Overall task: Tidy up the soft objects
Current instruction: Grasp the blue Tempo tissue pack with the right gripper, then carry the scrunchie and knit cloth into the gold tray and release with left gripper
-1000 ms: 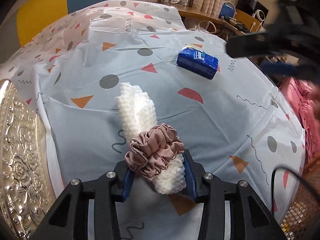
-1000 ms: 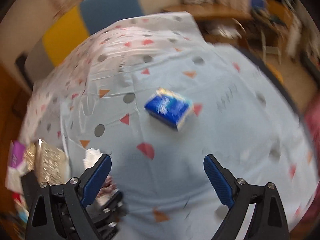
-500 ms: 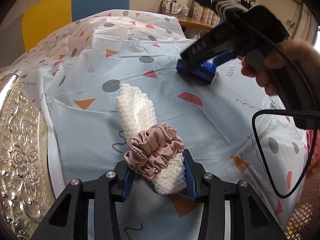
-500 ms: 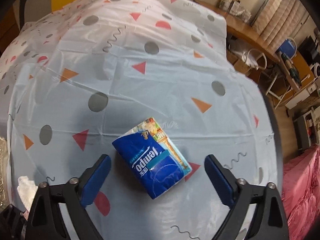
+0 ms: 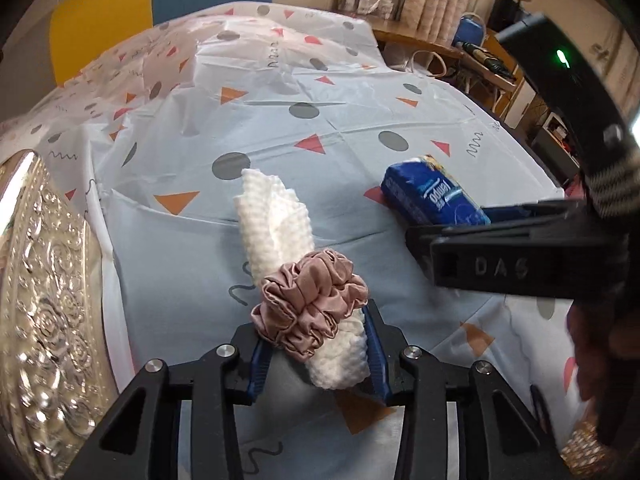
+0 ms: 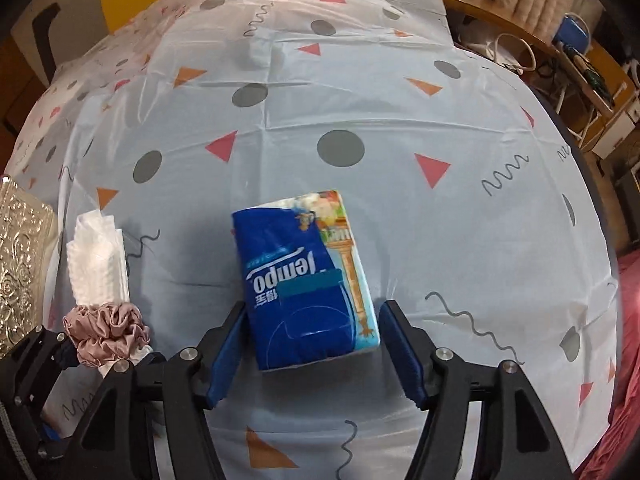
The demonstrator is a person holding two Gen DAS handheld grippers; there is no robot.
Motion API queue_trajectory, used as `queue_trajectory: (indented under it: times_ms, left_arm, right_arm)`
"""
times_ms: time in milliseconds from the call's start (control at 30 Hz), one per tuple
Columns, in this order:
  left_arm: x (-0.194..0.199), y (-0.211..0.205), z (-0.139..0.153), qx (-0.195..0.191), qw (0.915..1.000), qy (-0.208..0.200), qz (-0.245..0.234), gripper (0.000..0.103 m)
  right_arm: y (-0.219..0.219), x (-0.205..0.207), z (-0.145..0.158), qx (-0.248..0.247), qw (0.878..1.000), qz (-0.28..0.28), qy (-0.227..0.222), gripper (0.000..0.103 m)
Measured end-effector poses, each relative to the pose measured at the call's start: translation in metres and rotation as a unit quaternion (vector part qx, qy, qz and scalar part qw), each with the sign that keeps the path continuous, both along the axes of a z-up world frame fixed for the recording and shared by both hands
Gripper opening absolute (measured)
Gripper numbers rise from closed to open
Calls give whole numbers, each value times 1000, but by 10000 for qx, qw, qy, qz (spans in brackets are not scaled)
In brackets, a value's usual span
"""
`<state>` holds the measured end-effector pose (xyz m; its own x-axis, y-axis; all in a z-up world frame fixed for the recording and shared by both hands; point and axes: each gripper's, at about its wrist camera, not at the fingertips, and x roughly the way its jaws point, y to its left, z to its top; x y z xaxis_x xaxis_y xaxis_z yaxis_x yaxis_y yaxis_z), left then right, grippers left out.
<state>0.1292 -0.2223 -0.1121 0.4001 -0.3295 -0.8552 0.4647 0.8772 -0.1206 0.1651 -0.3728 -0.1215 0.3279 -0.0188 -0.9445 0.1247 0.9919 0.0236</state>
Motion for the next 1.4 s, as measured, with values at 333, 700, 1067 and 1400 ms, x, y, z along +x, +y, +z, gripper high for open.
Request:
queue_trajectory:
  times_ms: [333, 700, 1067, 1400]
  left_arm:
    - [16, -1, 81, -365, 9982, -468, 11, 41]
    - [67, 38, 130, -343, 9973, -441, 479, 41]
    - [144, 214, 193, -242, 9692, -924, 2268, 41]
    - [105, 397, 152, 58, 9225, -812, 3772, 41]
  right_arm:
    - [-8, -2, 1, 160, 9995, 151, -213, 67]
    - [-20, 2, 3, 250, 9989, -34, -403, 72]
    - [-2, -5, -1, -106, 9988, 196, -429, 72]
    - [7, -11, 1, -211, 9984, 234, -461, 72]
